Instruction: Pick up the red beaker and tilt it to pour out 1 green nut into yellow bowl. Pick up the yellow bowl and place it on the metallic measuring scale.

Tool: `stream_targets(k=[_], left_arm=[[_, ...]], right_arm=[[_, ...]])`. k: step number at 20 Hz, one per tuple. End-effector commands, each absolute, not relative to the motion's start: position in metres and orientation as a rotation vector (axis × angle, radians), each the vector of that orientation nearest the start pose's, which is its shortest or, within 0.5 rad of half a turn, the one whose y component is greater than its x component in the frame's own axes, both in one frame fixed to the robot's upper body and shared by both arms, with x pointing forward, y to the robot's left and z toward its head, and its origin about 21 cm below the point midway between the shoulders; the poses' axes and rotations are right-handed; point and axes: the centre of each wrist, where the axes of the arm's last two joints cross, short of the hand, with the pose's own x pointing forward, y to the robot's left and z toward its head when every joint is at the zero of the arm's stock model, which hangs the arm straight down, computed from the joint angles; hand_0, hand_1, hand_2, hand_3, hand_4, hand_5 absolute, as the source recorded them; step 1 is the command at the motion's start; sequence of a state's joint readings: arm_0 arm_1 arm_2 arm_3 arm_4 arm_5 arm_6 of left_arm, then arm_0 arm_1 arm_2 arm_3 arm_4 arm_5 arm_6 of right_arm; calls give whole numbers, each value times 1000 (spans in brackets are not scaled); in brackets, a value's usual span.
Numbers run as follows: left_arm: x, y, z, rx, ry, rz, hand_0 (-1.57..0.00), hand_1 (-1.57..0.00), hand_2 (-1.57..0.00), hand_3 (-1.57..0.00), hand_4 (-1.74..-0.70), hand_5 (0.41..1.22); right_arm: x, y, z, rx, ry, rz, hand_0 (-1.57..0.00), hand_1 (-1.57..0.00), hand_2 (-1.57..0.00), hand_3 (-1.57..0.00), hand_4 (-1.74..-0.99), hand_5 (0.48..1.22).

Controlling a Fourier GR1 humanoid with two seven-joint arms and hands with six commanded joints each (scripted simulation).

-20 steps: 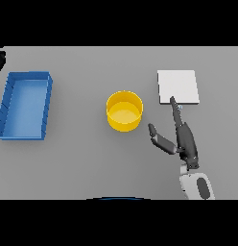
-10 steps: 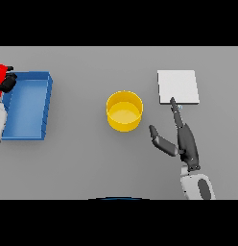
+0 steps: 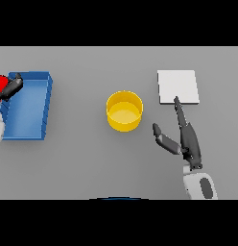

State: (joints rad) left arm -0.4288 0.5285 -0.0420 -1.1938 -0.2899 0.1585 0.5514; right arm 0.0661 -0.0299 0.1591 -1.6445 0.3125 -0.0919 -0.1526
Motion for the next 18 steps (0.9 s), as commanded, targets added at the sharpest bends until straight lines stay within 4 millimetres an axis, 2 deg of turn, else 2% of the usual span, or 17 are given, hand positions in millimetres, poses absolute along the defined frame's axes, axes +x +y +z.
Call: stream_targets(k=[1,3,5,8,10,12,15,18], left_arm=[[347,334,81,827,-1067,-325,-772,-637,-652,-614,-920,677],[348,335,78,841,-1038,-389,-494,-407,-417,-393,-857,657],[351,335,74,832,-1030,-411,-316,-260,-267,-251,-822,657],[352,338,70,829,-1057,-416,-161,-133,-136,-128,-796,649],[353,335,72,835,-1079,-421,-103,-85,-87,-82,-782,651],[354,333,73,848,-1101,-424,-65,-54,-55,-52,-763,657],[353,327,73,828,-1117,-426,-33,-27,-28,-26,-746,662],[352,332,73,831,-1129,-431,-16,-13,-14,-13,-737,673]], right_arm=[[227,-200,2,-202,-1763,310,1,1,1,1,-1005,634],[227,-199,-1,-207,-1766,323,1,1,1,1,-1009,639],[227,-198,0,-207,-1774,331,1,1,1,1,-1009,639],[223,-197,0,-208,-1763,348,1,1,1,1,-1019,643],[229,-195,5,-241,-1724,387,1,1,1,1,-1020,640],[235,-204,11,-200,-1732,517,1,1,1,1,-1005,669],[260,-206,32,-270,-1689,854,1,1,1,1,-1071,678],[278,-200,48,-326,-1662,1128,1,1,1,1,-1151,672]])
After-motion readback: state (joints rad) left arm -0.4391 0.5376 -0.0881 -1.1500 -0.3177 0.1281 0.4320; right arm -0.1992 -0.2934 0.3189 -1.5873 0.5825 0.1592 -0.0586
